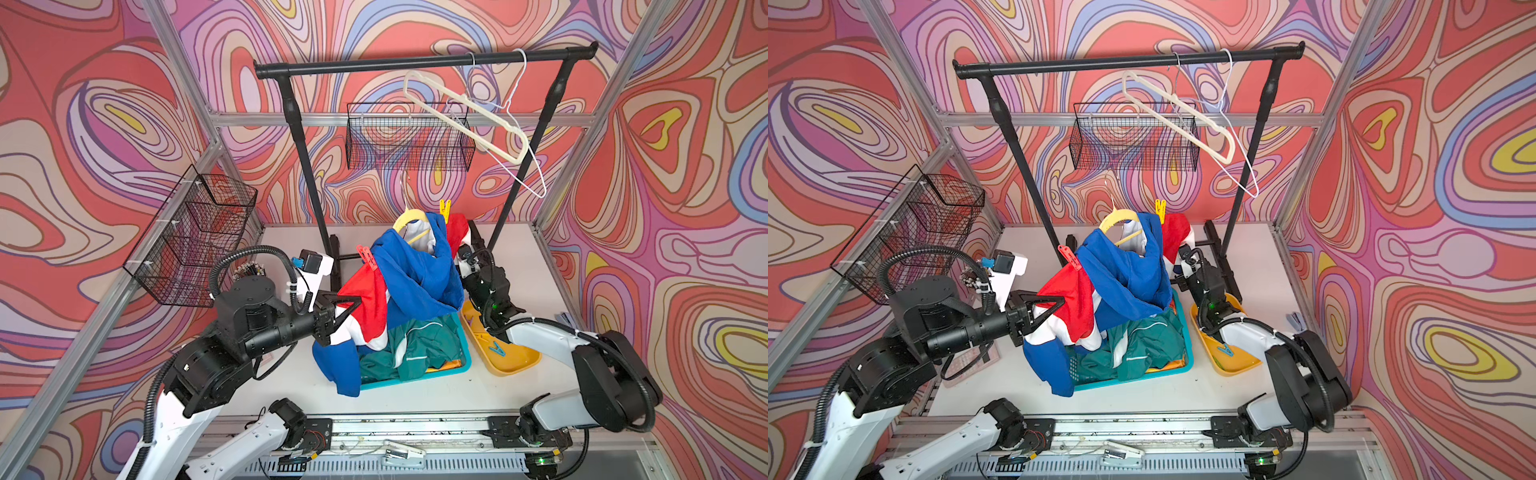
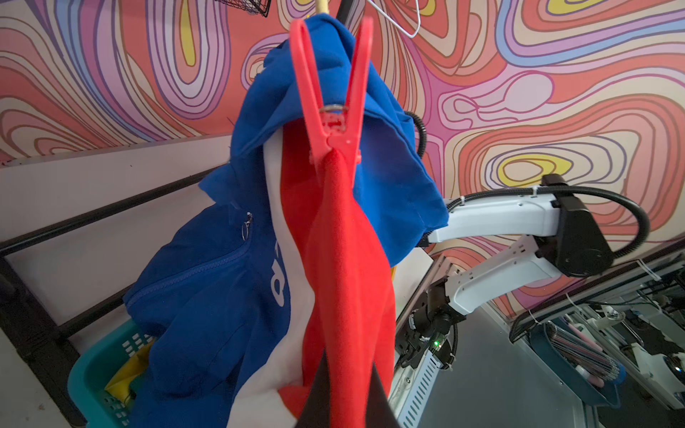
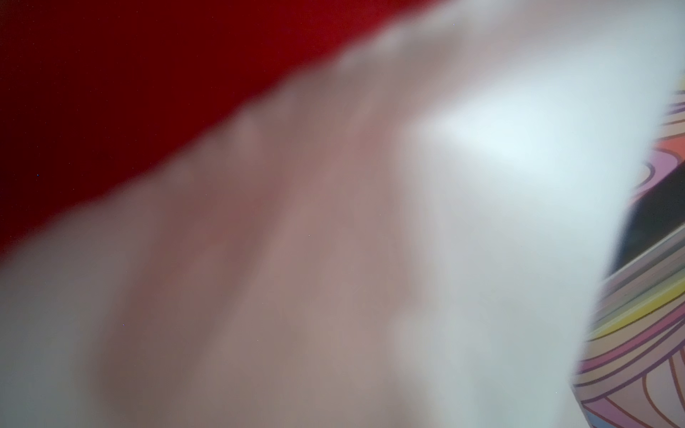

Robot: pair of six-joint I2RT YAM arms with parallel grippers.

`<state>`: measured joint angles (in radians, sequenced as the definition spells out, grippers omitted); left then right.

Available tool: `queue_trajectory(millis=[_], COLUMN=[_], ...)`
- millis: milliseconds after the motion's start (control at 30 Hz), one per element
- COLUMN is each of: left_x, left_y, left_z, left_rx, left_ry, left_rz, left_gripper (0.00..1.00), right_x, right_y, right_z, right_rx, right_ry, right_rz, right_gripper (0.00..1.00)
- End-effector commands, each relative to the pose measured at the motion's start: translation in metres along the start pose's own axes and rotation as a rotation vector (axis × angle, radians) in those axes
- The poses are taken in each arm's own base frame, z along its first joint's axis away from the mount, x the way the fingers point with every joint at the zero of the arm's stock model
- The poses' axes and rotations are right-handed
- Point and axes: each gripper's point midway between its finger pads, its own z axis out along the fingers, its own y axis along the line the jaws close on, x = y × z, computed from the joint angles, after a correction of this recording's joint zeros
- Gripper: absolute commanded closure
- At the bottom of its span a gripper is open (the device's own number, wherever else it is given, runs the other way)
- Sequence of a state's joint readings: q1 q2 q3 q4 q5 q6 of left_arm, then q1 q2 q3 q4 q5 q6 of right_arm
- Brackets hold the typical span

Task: Remove the clothespins securing jackets to the hanger
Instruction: Adjust the jacket in the basket.

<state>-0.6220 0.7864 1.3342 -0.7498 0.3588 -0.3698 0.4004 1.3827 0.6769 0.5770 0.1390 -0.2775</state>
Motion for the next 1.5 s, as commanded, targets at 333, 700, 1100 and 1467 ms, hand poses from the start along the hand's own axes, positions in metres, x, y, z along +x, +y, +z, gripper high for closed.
queue_trajectory(millis=[333, 700, 1100, 1467], left_x=[-0.004, 0.031, 0.053, 0.089], left_y=[0.025, 0.069, 0.072, 0.079], left_z=[0.045, 0.062, 0.055, 0.063], left_rx=[-0.032, -0.136, -0.133, -0.24], left_ry=[-0.092, -0.186, -0.166, -0.056], left_rz=[0.139, 0.22, 0.258, 0.314], left_gripper=[1.0, 1.0, 1.0, 1.0], right_x=[-0.009, 0.087, 0.073, 0.008], right_y=[0.075, 0.109, 0.079, 0.046], right_z=[-0.078, -0.076, -0.093, -0.103], right_rx=[-0.403, -0.188, -0.095, -0.043], right_ry=[0.181, 0.44, 0.419, 0.42], right_rz=[0.487, 0.513, 0.469, 0.415], right_gripper=[1.0, 1.0, 0.62, 0.28])
